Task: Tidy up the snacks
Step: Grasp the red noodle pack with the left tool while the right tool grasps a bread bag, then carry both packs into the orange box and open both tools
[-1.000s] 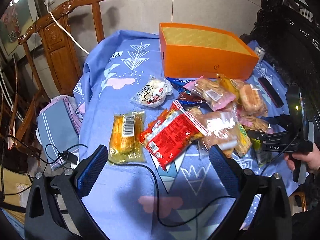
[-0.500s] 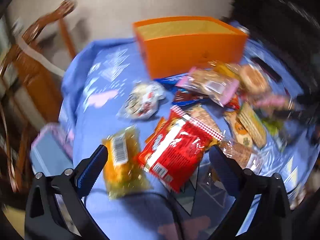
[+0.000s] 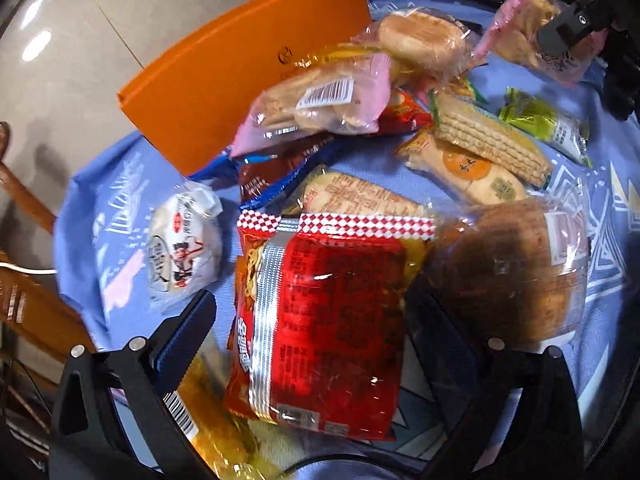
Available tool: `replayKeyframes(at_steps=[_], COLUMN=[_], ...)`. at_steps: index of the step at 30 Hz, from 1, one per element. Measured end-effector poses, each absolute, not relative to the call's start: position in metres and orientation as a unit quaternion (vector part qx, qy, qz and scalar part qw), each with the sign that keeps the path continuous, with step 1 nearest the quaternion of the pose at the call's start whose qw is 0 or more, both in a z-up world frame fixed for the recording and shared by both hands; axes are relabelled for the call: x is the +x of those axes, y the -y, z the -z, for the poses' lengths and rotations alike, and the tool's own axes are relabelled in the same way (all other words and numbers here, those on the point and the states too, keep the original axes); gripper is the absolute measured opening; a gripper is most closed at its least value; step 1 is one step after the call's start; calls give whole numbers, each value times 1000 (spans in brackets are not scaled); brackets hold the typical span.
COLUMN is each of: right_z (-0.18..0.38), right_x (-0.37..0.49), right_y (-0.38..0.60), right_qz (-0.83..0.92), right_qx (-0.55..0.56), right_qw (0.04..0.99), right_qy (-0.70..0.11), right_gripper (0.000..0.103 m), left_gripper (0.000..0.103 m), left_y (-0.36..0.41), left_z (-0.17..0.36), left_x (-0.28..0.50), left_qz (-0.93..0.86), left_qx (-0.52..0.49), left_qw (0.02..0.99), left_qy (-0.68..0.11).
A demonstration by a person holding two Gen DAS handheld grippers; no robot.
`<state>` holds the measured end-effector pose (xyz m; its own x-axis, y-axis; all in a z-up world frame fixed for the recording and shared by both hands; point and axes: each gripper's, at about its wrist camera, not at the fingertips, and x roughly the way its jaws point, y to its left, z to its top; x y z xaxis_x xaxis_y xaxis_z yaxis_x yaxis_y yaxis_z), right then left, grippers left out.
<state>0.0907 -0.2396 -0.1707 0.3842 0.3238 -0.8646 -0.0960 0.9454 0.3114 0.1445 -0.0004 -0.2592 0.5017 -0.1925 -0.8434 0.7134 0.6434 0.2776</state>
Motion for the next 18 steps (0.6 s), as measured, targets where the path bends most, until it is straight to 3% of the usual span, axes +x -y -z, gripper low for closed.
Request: replayKeyframes(at_steps=[4,5,6,10,18], right_z=[172,172,173,173,162], right_x=[102,105,106,110,103], right_y=[233,231,229,225,227], right_qz=[-135,-137,-138,-139,-139], right_qx=[99,98,99,100,106], right_qw=[820,820,818,819,830], right_qy=[-547,-547,-549,-548,-530], right_gripper=[46,46,46,46,46], left_gripper=[97,93,71,61,58], left_y=[-6,-8,-9,-15,-26], left_z=[264,264,266,270,240], left_x=[154,156,156,156,147], left_qz=[311,314,318,320,293], left_qx=[309,309,309,301,260], left_qw=[797,797,795,798,823], left_qy=[-415,-413,-414,-414,-412])
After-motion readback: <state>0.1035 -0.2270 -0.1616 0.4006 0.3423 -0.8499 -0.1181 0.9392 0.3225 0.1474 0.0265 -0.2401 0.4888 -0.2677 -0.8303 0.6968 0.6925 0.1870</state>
